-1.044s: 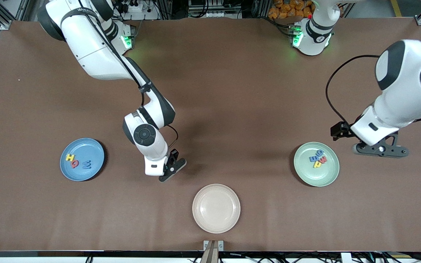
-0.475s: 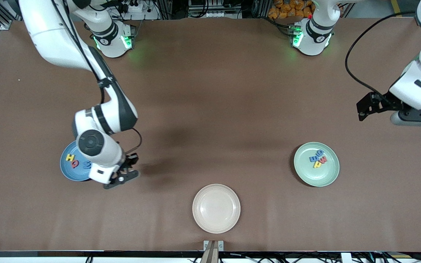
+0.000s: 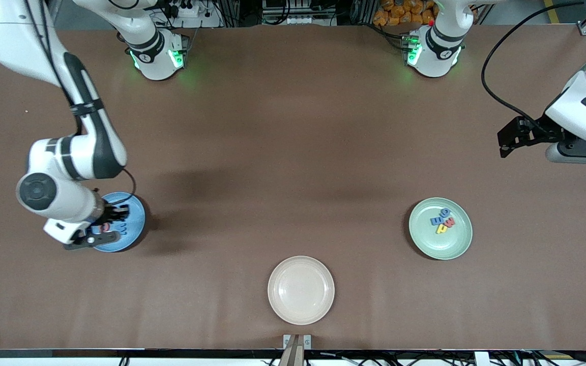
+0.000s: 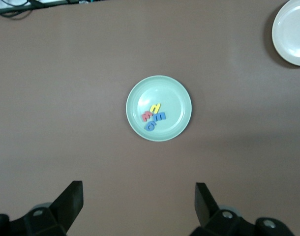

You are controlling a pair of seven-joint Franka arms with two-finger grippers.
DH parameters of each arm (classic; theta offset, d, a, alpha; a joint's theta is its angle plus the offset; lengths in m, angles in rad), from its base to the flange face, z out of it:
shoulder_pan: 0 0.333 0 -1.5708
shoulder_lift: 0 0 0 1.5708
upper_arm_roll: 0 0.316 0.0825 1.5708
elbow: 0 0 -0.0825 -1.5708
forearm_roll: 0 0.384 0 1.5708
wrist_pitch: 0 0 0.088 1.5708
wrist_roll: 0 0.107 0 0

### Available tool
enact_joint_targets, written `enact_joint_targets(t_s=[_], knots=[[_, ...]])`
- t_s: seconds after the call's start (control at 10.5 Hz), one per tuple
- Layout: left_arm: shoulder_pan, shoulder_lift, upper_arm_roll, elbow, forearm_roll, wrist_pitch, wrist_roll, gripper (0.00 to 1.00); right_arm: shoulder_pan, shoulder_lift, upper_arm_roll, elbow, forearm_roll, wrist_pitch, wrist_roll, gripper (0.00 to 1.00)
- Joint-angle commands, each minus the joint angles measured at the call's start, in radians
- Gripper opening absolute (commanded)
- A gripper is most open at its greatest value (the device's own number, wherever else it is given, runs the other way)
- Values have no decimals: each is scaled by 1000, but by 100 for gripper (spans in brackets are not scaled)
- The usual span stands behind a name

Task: Sort uppercase to blue plate, lowercase to green plate
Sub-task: 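Carry the teal R onto the blue plate and open the right gripper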

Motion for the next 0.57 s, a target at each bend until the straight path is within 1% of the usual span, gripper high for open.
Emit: enact_joint_targets(t_s=[0.0, 0.09, 0.19, 0.28, 0.47], knots=[[31, -28, 4, -12, -24, -46, -4, 100, -43, -22, 15, -56, 3, 15, -20, 22], [54, -31, 1, -18, -57, -49, -1, 100, -44, -23, 15, -67, 11, 16, -18, 83], [74, -47, -5, -51, -97, -60, -1, 100, -47, -25, 15, -67, 14, 13, -19, 100], [76, -79, -1, -96, -123, -57, -1, 100, -49, -26, 15, -67, 14, 13, -19, 100], [78, -93, 4, -99, -114, -66, 2, 100, -47, -60, 14, -67, 15, 4, -19, 100]])
